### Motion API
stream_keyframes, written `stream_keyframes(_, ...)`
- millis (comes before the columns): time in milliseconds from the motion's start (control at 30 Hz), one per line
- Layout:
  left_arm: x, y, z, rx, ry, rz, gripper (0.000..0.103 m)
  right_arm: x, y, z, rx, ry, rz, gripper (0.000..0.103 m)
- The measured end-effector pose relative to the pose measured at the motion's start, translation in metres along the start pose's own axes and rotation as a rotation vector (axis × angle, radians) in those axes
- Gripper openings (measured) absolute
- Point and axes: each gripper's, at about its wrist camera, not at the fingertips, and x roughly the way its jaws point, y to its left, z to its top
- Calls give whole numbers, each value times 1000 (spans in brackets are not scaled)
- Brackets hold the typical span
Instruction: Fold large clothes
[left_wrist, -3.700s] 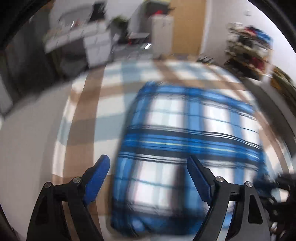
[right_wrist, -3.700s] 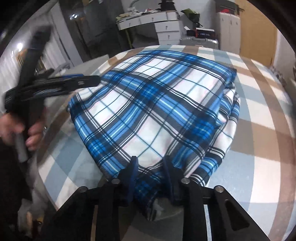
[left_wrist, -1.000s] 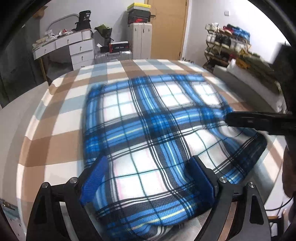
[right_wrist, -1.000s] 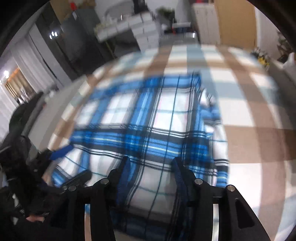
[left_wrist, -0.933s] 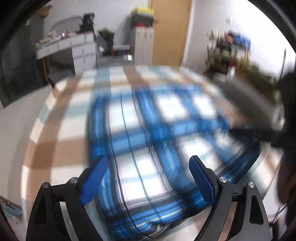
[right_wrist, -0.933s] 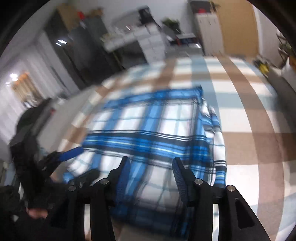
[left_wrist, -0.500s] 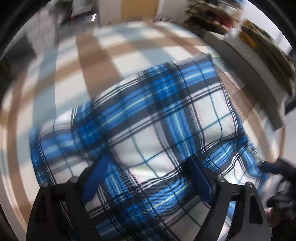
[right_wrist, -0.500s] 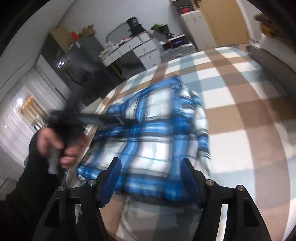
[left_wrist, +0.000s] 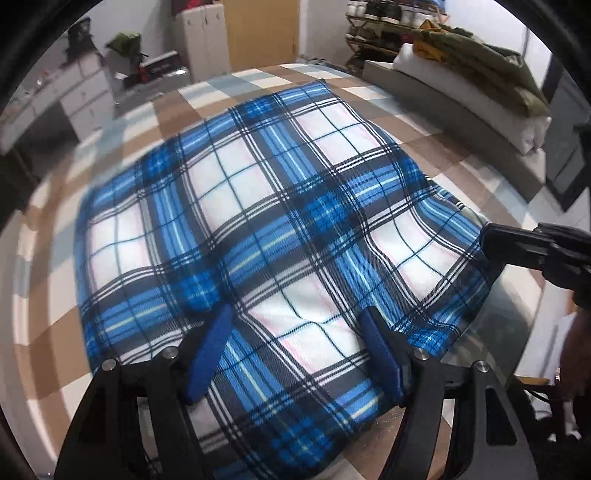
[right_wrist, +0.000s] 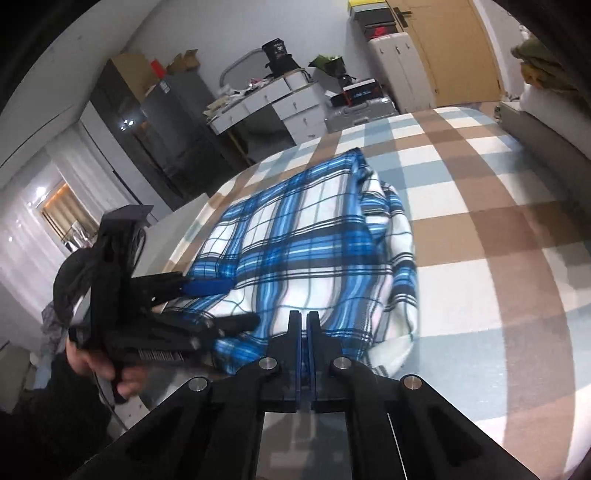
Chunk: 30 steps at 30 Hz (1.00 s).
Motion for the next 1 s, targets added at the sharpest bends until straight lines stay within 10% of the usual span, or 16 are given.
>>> stream_keyframes(233, -3, -6, -17, -33, -71, 27, 67, 56, -8, 0, 14, 188, -79, 17)
stream_keyframes(667, -28, 15, -53, -43, -94, 23, 76, 42, -12, -9, 64, 155, -38, 21)
stream_keyframes(867, -26, 24, -57, -89, -96, -43, 76, 26, -4, -2, 11, 84, -47, 50)
stream_keyframes(1000, -31, 9, -60, -37, -110, 10, 78, 39, -1, -6, -21, 168, -60, 49)
